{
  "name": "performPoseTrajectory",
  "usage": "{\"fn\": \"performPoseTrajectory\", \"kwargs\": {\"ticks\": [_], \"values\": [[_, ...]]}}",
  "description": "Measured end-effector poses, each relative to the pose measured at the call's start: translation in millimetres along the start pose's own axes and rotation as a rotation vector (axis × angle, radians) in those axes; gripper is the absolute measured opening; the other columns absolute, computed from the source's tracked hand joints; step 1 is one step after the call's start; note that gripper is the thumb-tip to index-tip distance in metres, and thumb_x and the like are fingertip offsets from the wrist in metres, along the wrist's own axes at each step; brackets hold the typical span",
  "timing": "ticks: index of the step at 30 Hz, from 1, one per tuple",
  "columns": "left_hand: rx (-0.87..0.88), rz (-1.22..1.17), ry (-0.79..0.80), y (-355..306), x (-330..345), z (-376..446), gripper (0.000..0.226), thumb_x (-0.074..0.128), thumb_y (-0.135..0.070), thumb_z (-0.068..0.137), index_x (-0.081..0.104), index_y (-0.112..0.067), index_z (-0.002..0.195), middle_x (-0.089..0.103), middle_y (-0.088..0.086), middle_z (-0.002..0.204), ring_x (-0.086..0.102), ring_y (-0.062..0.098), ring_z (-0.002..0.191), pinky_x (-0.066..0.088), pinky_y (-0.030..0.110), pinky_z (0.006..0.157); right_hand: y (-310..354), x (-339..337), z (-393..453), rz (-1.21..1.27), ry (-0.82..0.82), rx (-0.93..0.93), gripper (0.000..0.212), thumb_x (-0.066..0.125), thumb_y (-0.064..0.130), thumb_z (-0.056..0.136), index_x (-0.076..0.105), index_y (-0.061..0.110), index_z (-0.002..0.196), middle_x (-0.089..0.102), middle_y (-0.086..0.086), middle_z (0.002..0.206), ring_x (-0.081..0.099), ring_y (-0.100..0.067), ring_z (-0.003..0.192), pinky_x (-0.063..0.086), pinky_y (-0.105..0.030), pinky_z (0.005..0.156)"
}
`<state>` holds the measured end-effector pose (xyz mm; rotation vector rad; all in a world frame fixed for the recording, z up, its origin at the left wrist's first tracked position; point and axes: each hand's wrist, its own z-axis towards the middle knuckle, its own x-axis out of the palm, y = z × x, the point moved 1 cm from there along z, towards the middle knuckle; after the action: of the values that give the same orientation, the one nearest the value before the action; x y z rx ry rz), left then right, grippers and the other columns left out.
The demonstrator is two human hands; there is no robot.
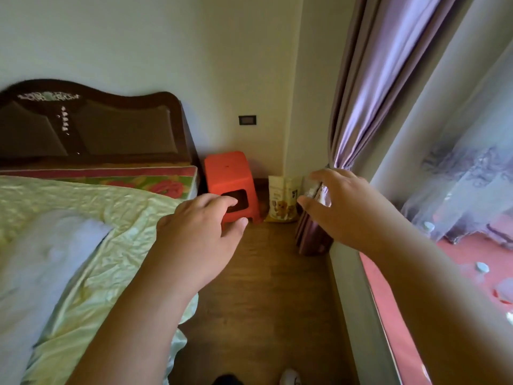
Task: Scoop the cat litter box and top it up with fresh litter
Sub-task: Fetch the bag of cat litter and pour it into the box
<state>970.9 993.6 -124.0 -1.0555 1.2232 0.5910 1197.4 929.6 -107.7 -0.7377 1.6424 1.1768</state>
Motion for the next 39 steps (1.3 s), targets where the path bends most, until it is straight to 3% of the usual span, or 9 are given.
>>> {"fn": "performPoseTrajectory", "kwargs": {"ticks": [12,21,23,28,39], "values": [[0.127,-0.026,0.023,10,12,186,0.048,0.039,-0.063,0.095,0.047,-0.043,0.138,0.045,-0.024,0.142,0.045,0.011,0.133,0.044,0.046,0.106,-10,-5,148,-0.004,0.012,0.076,0.059,0.049,0.061,0.095,0.035,0.039,0.148,0.036,0.010,0.156,0.037,-0.022,0.141,0.039,-0.044,0.112],[0.214,0.004,0.047,49,-8,336,0.049,0.037,-0.064,0.096,0.046,-0.044,0.139,0.045,-0.023,0.144,0.045,0.011,0.133,0.043,0.045,0.107,10,-11,274,0.041,-0.039,0.190,0.061,0.049,0.061,0.093,0.036,0.038,0.148,0.036,0.012,0.155,0.045,-0.018,0.136,0.043,-0.044,0.110],[0.210,0.007,0.064,57,-9,361,0.048,0.038,-0.064,0.096,0.046,-0.045,0.139,0.045,-0.023,0.144,0.045,0.013,0.133,0.043,0.046,0.107,13,-7,296,0.030,-0.024,0.200,0.062,0.048,0.064,0.092,0.036,0.039,0.147,0.036,0.011,0.156,0.051,-0.018,0.131,0.045,-0.044,0.108],[0.187,0.001,0.094,69,-3,413,0.047,0.038,-0.065,0.095,0.046,-0.046,0.137,0.046,-0.022,0.143,0.046,0.015,0.132,0.043,0.046,0.106,11,1,351,0.015,0.021,0.213,0.062,0.047,0.064,0.093,0.034,0.040,0.148,0.033,0.013,0.157,0.035,-0.020,0.144,0.037,-0.044,0.115],[0.027,0.050,0.143,45,32,535,0.048,0.038,-0.064,0.096,0.045,-0.043,0.139,0.046,-0.017,0.147,0.043,0.016,0.136,0.042,0.047,0.107,-46,12,511,0.056,0.150,0.094,0.059,0.052,0.055,0.095,0.037,0.034,0.148,0.039,0.008,0.154,0.040,-0.019,0.138,0.040,-0.045,0.112]]}}
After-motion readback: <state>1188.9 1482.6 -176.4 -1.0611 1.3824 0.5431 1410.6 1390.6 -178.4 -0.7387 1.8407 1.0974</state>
